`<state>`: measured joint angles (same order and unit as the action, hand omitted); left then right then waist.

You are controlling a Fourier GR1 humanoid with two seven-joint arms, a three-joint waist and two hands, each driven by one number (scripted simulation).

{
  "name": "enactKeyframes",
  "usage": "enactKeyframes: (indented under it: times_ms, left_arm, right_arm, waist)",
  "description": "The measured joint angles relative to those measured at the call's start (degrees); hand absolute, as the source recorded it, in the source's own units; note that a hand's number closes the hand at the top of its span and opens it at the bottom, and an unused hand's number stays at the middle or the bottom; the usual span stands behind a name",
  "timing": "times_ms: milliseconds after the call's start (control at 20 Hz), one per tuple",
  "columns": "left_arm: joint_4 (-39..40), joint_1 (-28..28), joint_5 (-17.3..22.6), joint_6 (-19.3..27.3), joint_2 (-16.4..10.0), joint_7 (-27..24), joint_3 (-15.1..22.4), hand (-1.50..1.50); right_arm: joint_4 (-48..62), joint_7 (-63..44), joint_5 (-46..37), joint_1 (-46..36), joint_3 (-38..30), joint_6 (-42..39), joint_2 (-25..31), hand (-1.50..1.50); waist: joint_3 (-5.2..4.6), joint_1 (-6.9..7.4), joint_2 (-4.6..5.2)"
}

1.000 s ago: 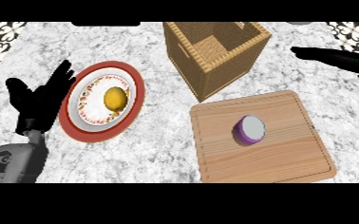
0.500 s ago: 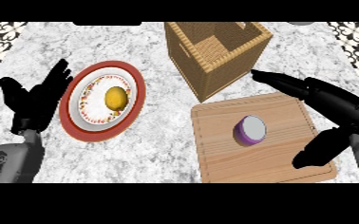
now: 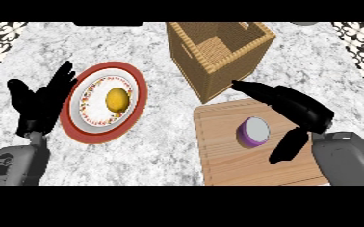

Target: Pick the can from the cutting board and place it in the basket

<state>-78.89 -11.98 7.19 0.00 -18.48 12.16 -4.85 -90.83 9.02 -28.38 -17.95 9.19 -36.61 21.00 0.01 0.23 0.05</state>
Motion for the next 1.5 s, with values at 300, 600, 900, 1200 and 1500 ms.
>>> enactKeyframes:
  times_ms: [300, 600, 900, 1200, 1500]
  left_arm:
    - [-1.4, 0.5, -1.0, 0.0, 1.4, 0.8, -0.3, 0.00]
    - [-1.5, 1.1, -2.0, -1.1, 2.0, 0.2, -1.7, 0.00]
    - [-0.6, 0.2, -2.5, -2.0, 2.1, 0.3, -2.9, 0.00]
    - [-2.4, 1.5, -3.5, -2.2, 3.4, 0.6, -2.7, 0.00]
    - [-0.3, -0.1, -3.7, -3.0, 3.1, 0.5, -4.2, 0.00]
  right_arm:
    - [6.9, 4.8, -5.8, -1.6, 0.8, 1.5, 0.0, -1.50]
    - [6.8, 8.2, -7.6, -0.6, -1.2, 0.1, 0.1, -1.50]
    - [6.2, 10.8, -7.4, 0.9, -2.1, -2.7, -0.3, -1.50]
    - [6.0, 13.2, -9.7, 2.6, -1.5, -1.4, -0.6, -1.50]
    - [6.8, 12.8, -14.2, 2.5, -0.3, 1.2, -2.7, -1.50]
  waist:
    - [0.01, 0.00, -0.01]
    - [0.00, -0.12, -0.05]
    - [-0.01, -0.25, -0.06]
    - [-0.01, -0.19, -0.07]
    - [-0.01, -0.20, -0.04]
